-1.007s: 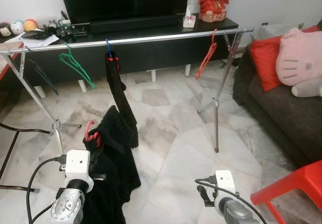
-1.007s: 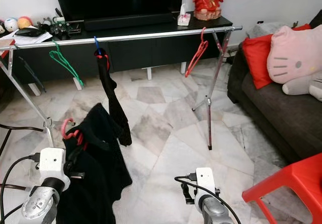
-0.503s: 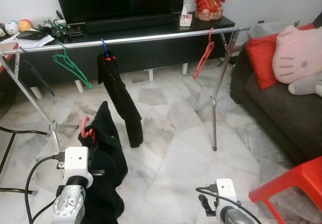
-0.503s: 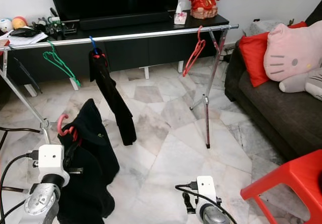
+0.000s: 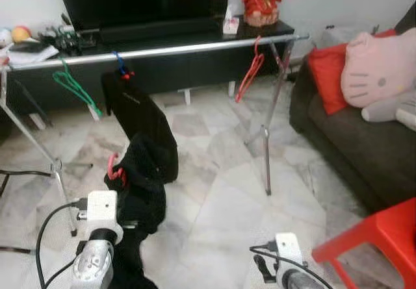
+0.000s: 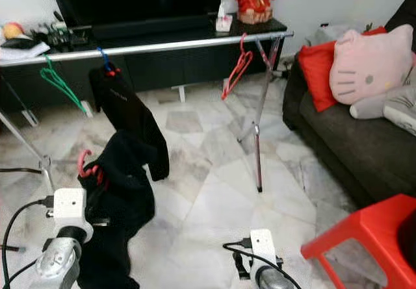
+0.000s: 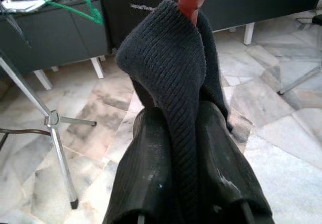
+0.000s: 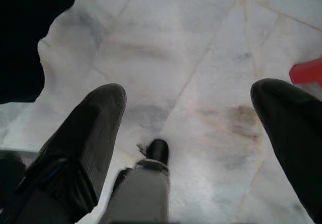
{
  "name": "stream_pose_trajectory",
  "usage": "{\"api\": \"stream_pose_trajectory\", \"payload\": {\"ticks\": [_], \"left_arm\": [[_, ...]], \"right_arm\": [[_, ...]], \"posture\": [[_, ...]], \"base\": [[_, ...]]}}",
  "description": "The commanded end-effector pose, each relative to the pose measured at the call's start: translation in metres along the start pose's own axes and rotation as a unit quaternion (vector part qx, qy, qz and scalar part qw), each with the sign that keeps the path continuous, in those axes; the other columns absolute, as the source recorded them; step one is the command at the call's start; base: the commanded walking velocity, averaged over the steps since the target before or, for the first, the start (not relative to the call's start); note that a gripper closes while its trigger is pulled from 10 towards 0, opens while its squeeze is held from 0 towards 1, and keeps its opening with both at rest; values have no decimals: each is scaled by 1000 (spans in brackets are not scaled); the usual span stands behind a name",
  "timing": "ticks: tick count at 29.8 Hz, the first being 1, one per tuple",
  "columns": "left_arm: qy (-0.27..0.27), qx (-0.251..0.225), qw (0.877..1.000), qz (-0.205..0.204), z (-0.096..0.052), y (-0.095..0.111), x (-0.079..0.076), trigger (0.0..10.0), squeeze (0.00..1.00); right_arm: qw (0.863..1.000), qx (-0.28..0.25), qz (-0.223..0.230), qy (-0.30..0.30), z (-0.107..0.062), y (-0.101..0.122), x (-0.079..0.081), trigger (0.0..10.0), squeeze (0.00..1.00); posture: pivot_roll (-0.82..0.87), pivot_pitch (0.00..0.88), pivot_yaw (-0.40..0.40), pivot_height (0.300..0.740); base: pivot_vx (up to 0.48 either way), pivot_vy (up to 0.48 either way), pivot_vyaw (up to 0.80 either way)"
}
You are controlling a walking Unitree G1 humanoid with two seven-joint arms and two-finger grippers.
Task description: Hang hanger
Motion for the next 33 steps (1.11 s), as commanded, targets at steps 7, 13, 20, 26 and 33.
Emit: {"api": "stream_pose_trajectory", "payload": {"ticks": [7, 13, 20, 26, 33], "left_arm": [[-3, -16, 1000, 7, 3, 8, -4, 10000, 0], [-3, -16, 1000, 5, 4, 8, -6, 10000, 0], [-1, -15, 1000, 4, 4, 7, -8, 10000, 0], [0, -14, 1000, 3, 4, 7, -8, 10000, 0], [1, -13, 1000, 4, 4, 7, -9, 10000, 0]], "right_arm": [[1000, 7, 0, 0, -1, -4, -1, 10000, 0], [1000, 10, -2, 5, -1, -5, 0, 10000, 0], [1000, 18, -5, 10, -1, -8, 1, 10000, 0], [1000, 17, -1, 10, -1, -9, 0, 10000, 0], [1000, 19, 0, 12, -1, -10, 1, 10000, 0]], "posture": [[-120, 0, 36, 740], [-118, 0, 32, 740], [-121, 0, 29, 740], [-120, 0, 29, 740], [-118, 0, 28, 740]], "base": [[0, -310, 0], [0, -309, 0], [0, -310, 0], [0, -309, 0], [0, -304, 0]]}}
Point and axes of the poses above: a point about 5 cm out from each wrist's last joint towards the gripper, its own z axis pointing out of the wrist towards the gripper, its own y axis along the axis of the wrist's last joint, x = y × z, the point moved 4 cm from there along z, pointing out of the wrist towards the gripper, and after that the axes turned 10 degrees about z, right-handed, at the moved point
